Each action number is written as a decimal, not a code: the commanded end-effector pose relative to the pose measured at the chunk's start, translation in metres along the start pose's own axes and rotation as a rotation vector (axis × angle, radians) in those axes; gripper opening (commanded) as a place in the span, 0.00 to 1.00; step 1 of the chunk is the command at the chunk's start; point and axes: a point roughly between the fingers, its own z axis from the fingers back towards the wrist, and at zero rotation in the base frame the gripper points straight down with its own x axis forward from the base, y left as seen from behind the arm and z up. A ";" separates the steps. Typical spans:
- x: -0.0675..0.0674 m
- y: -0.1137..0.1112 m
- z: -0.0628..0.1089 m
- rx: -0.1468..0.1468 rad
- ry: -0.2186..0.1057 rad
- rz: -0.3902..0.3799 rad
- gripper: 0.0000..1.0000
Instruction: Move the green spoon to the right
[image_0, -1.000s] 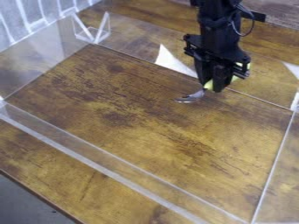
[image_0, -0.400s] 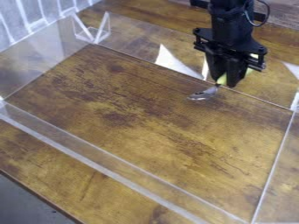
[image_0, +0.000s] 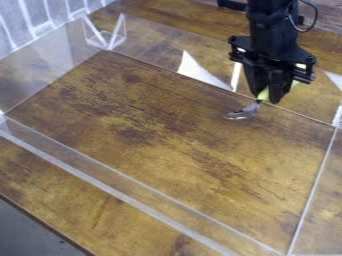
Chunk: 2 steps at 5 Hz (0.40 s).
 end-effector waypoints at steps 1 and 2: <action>0.011 -0.013 0.039 -0.029 -0.118 -0.023 0.00; 0.007 -0.018 0.029 -0.056 -0.111 -0.024 0.00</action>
